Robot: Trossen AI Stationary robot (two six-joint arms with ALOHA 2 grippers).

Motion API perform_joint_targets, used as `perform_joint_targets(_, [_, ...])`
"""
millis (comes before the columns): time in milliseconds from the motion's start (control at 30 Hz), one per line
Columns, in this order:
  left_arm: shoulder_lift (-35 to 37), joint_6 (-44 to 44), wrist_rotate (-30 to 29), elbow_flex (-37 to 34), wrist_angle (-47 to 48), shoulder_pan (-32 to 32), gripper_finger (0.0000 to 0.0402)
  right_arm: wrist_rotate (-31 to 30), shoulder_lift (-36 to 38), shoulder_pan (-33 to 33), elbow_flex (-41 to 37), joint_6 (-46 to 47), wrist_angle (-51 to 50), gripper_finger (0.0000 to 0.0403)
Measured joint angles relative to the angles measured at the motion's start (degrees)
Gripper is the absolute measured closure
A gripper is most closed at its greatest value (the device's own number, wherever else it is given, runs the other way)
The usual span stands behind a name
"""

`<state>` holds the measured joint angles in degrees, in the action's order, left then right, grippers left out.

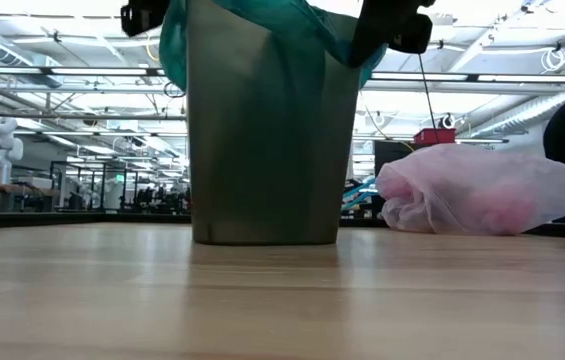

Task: Place trash/remove bag and relplace
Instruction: Insert the blue trash bag into the black trash bin

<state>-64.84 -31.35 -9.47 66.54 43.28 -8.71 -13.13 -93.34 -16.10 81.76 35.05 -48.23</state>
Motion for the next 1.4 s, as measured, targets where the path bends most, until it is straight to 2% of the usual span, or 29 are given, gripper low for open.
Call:
perform_joint_targets(167, [-1.4, 0.1, 6.4, 0.2, 4.4, 1.9, 0.0401, 0.0, 0.0, 0.0, 0.0, 0.0, 0.0, 0.0403])
perform_joint_targets(300, [-1.1, -3.3, 9.1, 0.3, 5.5, 0.6, 0.0402, 0.0, 0.0, 0.0, 0.0, 0.1, 0.0, 0.0403])
perform_joint_targets(633, [-0.9, -8.8, 7.7, 0.3, 6.1, -4.2, 0.0402, 0.0, 0.0, 0.0, 0.0, 0.3, 0.0, 0.0403])
perform_joint_targets(1400, [-0.9, -5.7, 5.5, 2.6, 5.6, -4.0, 0.0402, 0.0, 0.0, 0.0, -0.1, 0.7, 0.0, 0.0403])
